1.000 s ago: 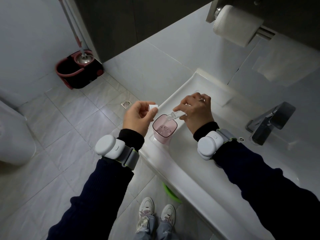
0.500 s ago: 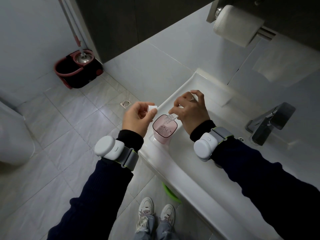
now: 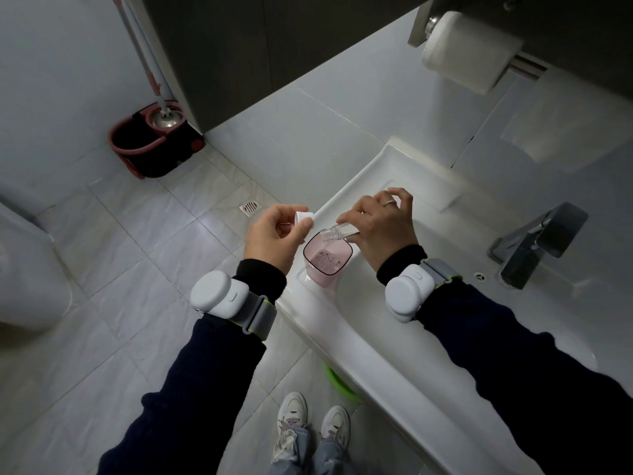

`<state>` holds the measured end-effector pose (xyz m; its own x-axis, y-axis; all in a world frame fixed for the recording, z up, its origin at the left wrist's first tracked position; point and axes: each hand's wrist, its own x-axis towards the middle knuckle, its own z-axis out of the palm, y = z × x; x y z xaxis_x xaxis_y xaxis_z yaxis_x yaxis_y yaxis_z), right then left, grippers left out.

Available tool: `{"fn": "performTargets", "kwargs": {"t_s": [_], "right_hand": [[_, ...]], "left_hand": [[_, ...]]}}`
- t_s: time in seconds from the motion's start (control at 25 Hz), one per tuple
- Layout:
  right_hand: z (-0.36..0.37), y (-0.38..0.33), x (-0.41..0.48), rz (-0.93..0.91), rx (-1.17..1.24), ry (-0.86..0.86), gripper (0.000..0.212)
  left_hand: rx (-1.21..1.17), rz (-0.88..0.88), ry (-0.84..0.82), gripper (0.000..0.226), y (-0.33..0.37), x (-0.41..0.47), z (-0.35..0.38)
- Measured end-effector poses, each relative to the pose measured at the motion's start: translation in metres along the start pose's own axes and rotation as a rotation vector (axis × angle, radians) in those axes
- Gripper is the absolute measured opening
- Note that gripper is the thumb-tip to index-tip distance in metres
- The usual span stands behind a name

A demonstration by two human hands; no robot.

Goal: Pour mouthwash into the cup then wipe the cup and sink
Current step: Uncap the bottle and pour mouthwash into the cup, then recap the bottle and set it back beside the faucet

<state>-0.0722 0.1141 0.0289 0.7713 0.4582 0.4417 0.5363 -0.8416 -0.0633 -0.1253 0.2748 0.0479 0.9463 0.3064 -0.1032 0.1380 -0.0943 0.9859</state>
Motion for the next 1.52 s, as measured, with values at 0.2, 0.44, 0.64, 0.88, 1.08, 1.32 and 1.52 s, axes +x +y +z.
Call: {"fn": "performTargets", "kwargs": {"t_s": [0.2,0.44,0.64,0.88,1.08,1.32,1.52], "right_hand": [[-0.004,0.001,-0.015,0.301,0.274,-0.125,0.027],[-0.023,-0.006,-0.023,0.530,0.722,-0.136,0.028],[-0.030,-0.006,-0.027,0.547,0.731,-0.118,0.028],[-0.032,-0.003,-0.027,0.506,0.685,-0.090,0.028],[-0.035,-0.007,-0.027,0.580,0.736,-0.096,0.027],[-0.043,-0.015,-0.030,0.681,0.873,-0.144,0.026],[-0.045,-0.016,-0.029,0.714,0.886,-0.140,0.026]], "left_hand": [[0.018,-0.012,-0.015,0.016,0.003,0.000,0.003],[0.088,-0.009,-0.065,0.016,0.009,0.002,0.014],[0.138,0.048,-0.095,0.013,0.020,0.001,0.025],[0.265,0.144,-0.156,0.013,0.022,0.002,0.026],[0.319,0.242,-0.213,0.024,0.031,-0.003,0.028],[0.100,0.205,-0.278,0.027,0.037,-0.002,0.026],[0.248,0.232,-0.148,0.022,0.038,0.004,0.025]]}}
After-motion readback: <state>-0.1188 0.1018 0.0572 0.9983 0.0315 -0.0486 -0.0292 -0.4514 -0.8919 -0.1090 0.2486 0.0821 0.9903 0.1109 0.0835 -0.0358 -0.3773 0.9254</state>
